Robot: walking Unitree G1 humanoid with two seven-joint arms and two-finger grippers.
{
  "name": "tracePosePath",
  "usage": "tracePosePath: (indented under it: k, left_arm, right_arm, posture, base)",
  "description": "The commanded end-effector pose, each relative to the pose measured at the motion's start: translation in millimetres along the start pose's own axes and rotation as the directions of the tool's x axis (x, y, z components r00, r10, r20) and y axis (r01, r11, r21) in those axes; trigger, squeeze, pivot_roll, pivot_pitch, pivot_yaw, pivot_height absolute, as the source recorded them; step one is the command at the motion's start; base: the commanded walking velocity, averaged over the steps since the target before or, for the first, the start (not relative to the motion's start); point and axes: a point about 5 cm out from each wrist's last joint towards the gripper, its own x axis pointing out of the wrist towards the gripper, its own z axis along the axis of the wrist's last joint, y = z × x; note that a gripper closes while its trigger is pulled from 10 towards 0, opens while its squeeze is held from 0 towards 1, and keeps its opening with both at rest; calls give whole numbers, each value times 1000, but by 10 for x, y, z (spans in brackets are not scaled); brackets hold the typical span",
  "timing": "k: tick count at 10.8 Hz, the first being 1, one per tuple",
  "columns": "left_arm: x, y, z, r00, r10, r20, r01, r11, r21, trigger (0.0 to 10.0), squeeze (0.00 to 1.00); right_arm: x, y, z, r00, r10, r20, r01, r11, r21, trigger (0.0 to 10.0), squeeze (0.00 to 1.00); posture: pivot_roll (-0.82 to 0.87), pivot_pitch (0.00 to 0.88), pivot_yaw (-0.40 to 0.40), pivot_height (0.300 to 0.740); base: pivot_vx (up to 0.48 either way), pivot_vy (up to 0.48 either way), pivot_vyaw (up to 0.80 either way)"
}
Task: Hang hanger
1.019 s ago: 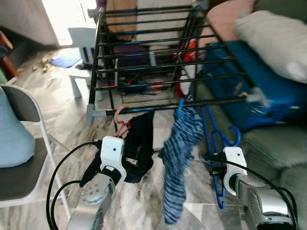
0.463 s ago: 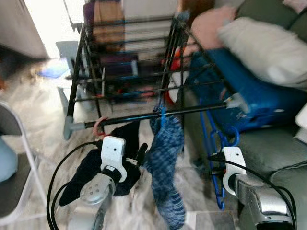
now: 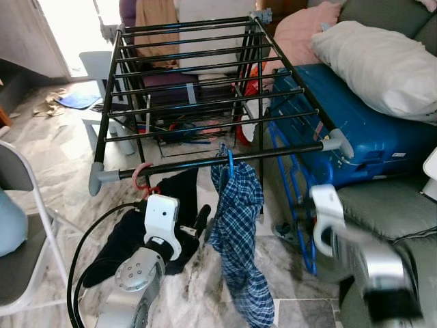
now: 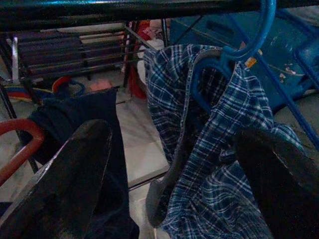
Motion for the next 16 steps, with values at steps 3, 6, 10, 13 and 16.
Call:
tracePosePath:
  k: [3, 6, 10, 13, 16]
  left_arm:
    - [-17, 30, 28, 1000, -4, -4, 4, 1000, 15, 10000, 0]
    - [-31, 44, 23, 1000, -4, -19, 5, 1000, 26, 10000, 0]
    - [-40, 24, -1, 999, -7, -37, 8, 1000, 22, 10000, 0]
    - [-30, 13, -12, 999, -15, -50, 16, 1000, 22, 10000, 0]
    - [-25, 10, -22, 998, -17, -65, 18, 1000, 23, 10000, 0]
  right_arm:
    - [112, 29, 352, 999, 42, 19, -42, 999, -5, 10000, 0]
    - [223, 211, 518, 991, 125, -45, -124, 992, 20, 10000, 0]
    - [286, 137, 491, 993, 83, -88, -74, 992, 101, 10000, 0]
    - [306, -94, 440, 995, 5, -98, 13, 983, 184, 10000, 0]
    - [338, -150, 366, 994, -27, -111, 45, 985, 165, 10000, 0]
  posture:
    - [-98, 18, 35, 740]
    - [-89, 16, 30, 740]
    - [-90, 17, 26, 740]
    - [-84, 12, 26, 740]
    - [-77, 6, 23, 740]
  base:
    - [0, 0, 0]
    - [0, 0, 0]
    - [0, 0, 0]
    - [0, 0, 0]
    - [0, 0, 0]
